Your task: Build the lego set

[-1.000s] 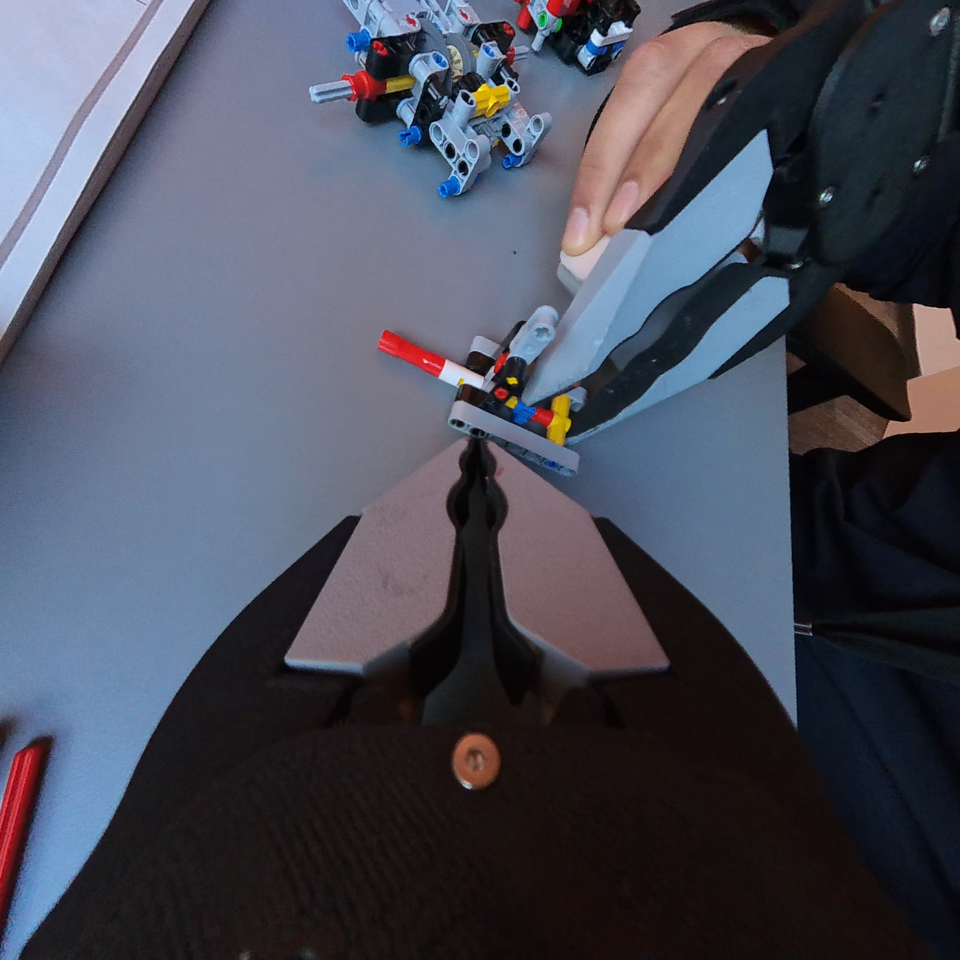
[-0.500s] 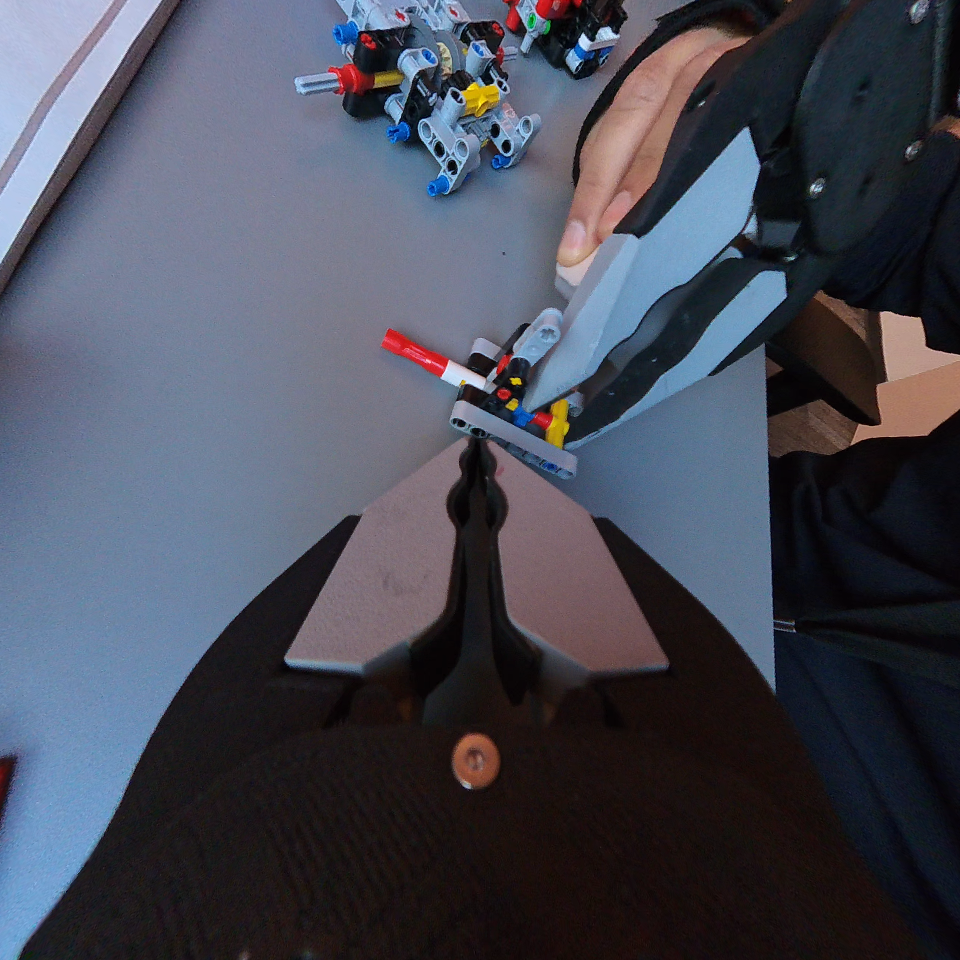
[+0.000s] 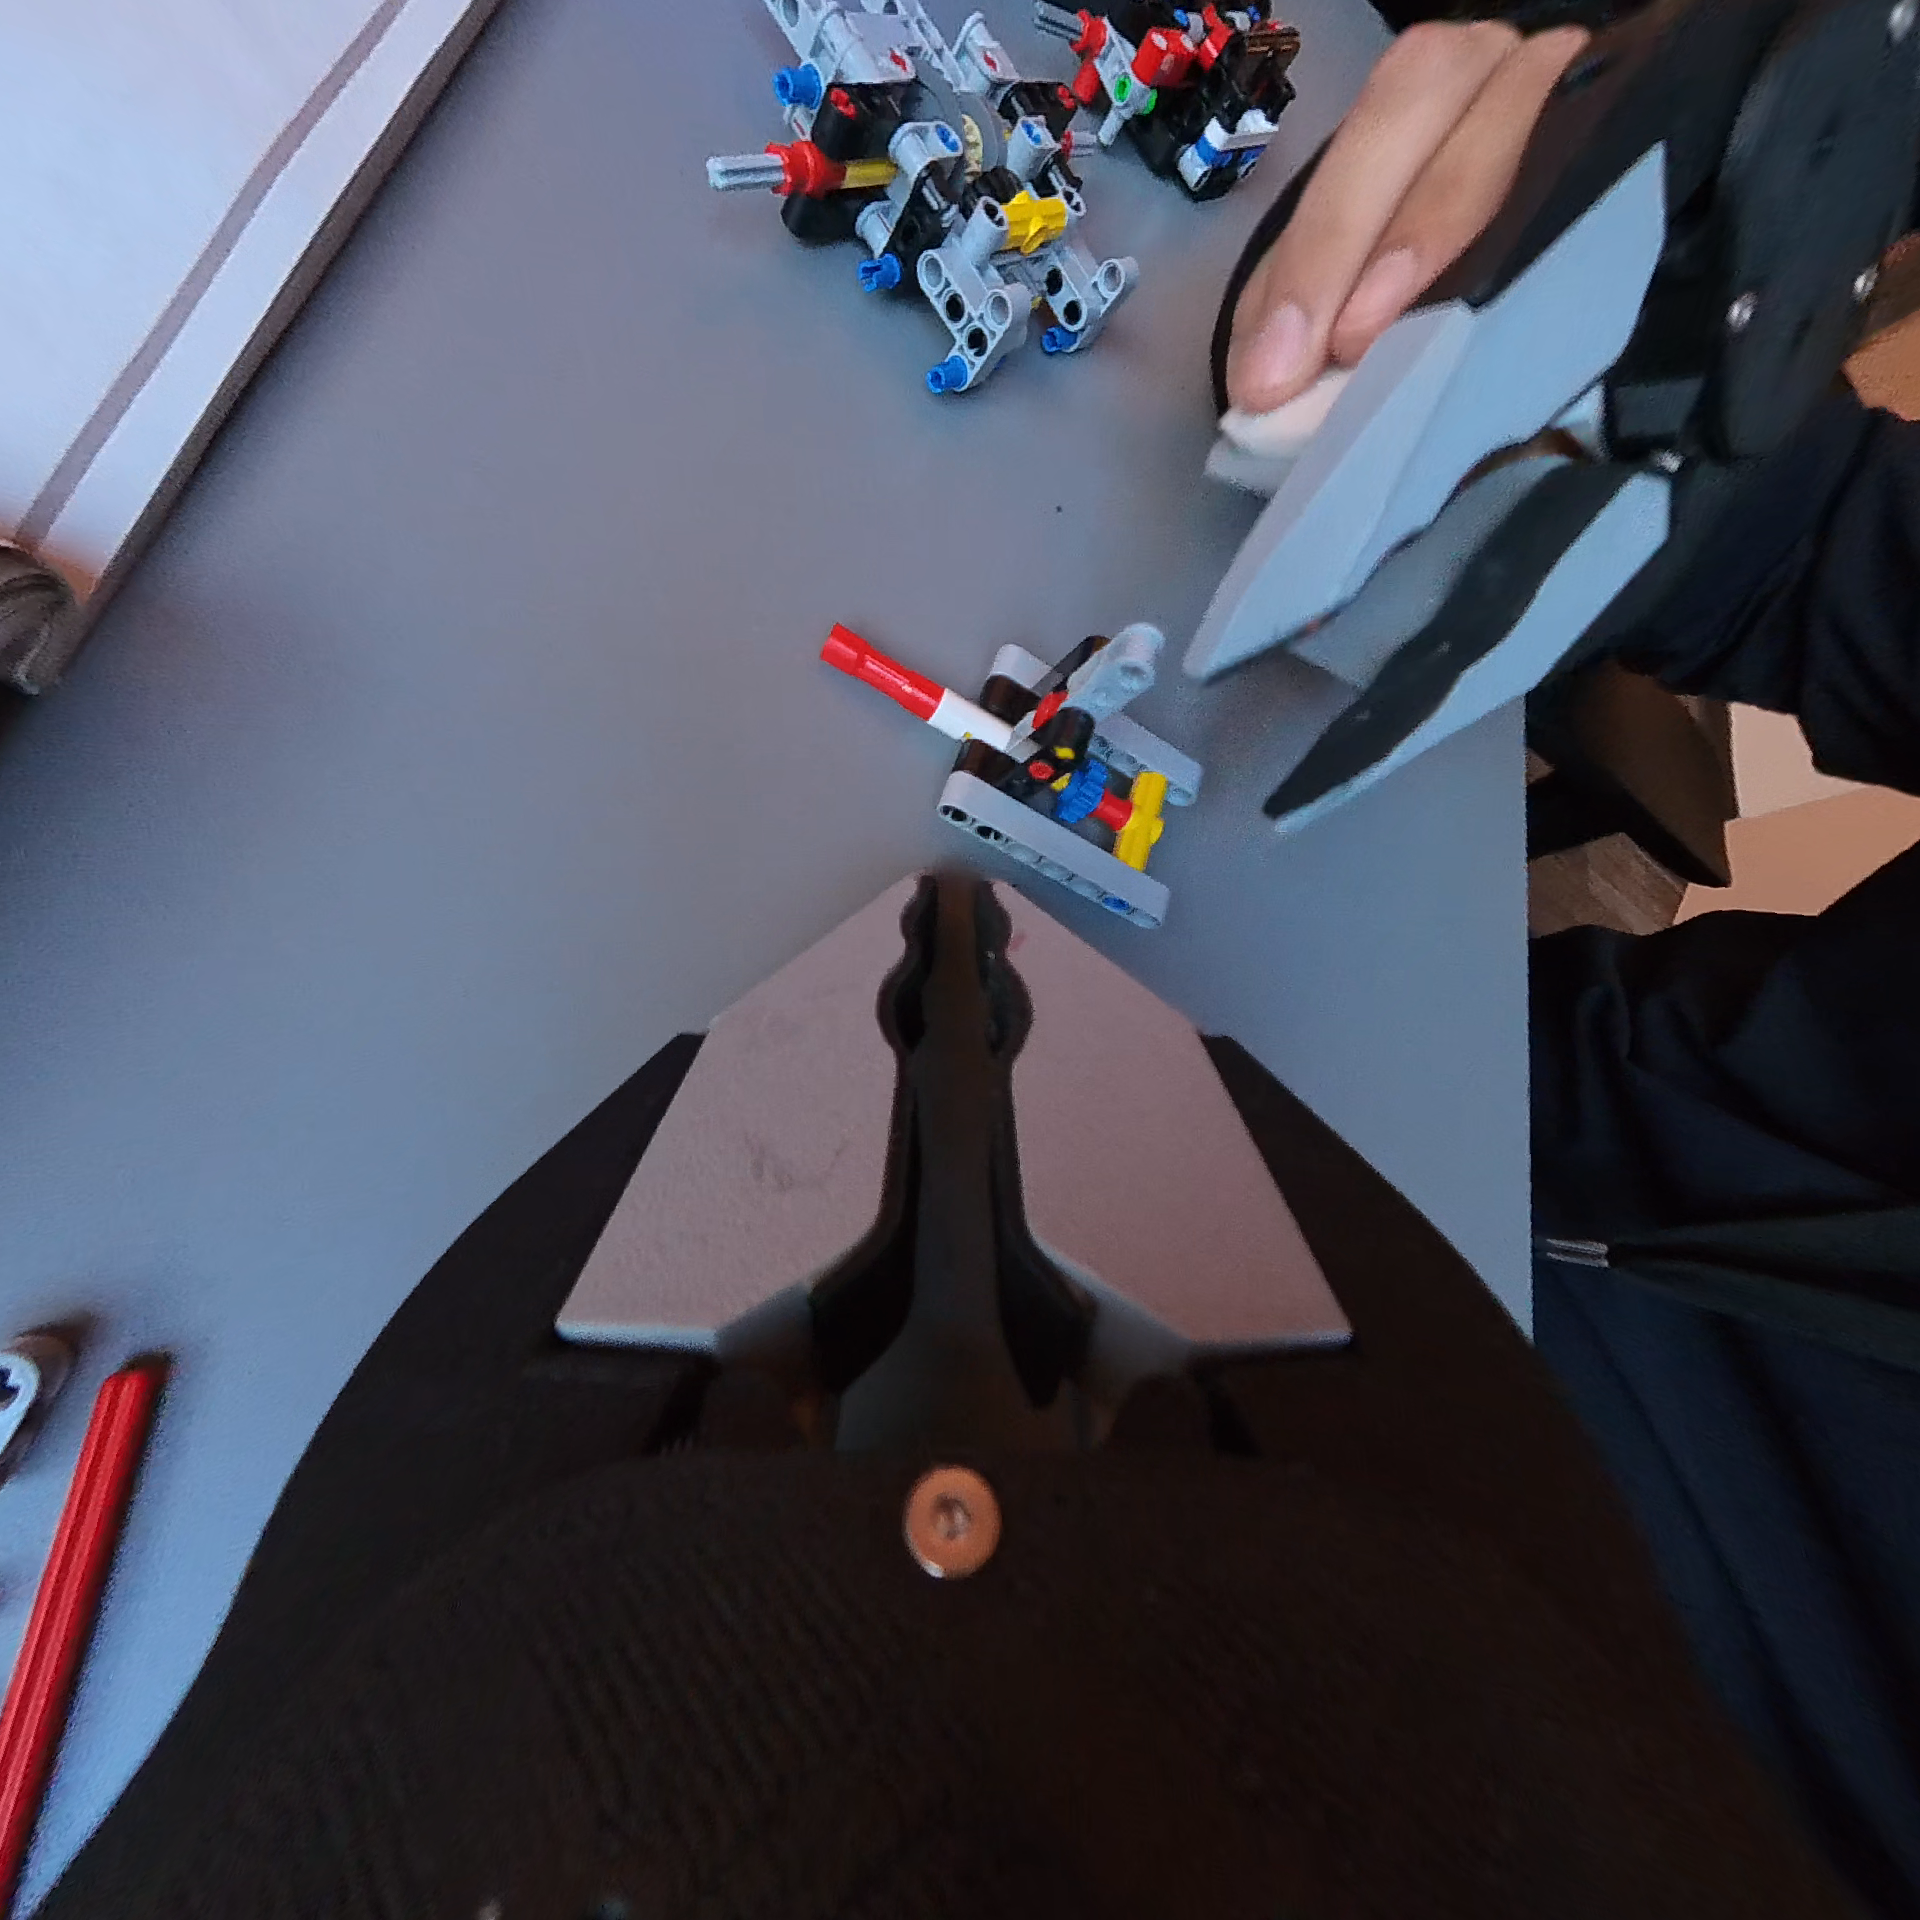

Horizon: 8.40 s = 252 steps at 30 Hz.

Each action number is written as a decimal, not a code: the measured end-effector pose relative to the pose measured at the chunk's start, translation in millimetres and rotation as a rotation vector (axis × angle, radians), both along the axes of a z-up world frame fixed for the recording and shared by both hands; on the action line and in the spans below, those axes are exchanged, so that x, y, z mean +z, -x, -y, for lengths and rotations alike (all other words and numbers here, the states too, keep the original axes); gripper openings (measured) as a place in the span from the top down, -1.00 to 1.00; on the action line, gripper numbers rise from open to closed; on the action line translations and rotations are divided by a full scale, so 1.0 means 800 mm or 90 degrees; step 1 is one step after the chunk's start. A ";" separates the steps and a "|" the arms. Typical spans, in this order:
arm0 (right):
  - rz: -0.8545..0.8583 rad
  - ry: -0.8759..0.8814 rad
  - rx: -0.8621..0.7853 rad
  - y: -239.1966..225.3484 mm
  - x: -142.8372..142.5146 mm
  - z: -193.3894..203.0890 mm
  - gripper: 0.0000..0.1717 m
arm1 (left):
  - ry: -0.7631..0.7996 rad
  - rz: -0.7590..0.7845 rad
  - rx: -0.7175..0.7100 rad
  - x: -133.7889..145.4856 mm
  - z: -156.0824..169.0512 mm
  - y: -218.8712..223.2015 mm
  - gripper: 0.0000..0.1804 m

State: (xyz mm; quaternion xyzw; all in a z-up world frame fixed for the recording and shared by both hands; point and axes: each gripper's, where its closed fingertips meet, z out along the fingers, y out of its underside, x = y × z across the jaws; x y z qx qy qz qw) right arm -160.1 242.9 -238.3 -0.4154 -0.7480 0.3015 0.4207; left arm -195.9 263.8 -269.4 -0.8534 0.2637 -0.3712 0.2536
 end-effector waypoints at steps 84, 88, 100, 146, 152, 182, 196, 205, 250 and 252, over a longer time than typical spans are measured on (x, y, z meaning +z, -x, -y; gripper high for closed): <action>0.083 0.247 -0.111 -0.006 -0.010 -0.034 0.80 | -0.052 -0.020 -0.033 0.003 0.022 -0.021 0.78; 0.071 0.264 -0.118 -0.006 -0.006 -0.038 0.80 | -0.033 0.007 -0.030 0.006 0.022 -0.020 0.77; 0.034 0.347 -0.099 -0.007 0.011 -0.045 0.68 | -0.041 -0.005 -0.036 0.004 0.023 -0.021 0.78; 0.114 0.593 -0.034 0.013 0.015 -0.052 0.45 | -0.064 0.067 0.002 0.026 -0.006 -0.030 0.54; 0.122 0.582 -0.032 0.014 0.012 -0.048 0.45 | -0.084 0.017 -0.012 0.018 -0.002 -0.034 0.54; 0.122 0.604 -0.062 0.015 0.010 -0.056 0.96 | -0.087 0.011 0.003 0.015 -0.007 -0.037 0.56; 0.116 0.635 -0.078 0.016 0.013 -0.061 0.96 | -0.092 0.038 0.001 0.022 -0.006 -0.045 0.58; 0.100 0.619 -0.070 0.017 0.017 -0.059 0.95 | -0.088 0.047 0.000 0.025 -0.004 -0.046 0.57; 0.090 0.209 -0.307 0.001 -0.024 -0.103 0.62 | -0.029 0.003 0.007 0.005 0.003 -0.025 0.75; 0.108 0.234 -0.299 0.006 -0.029 -0.094 0.68 | -0.030 -0.003 0.032 0.004 -0.004 -0.029 0.77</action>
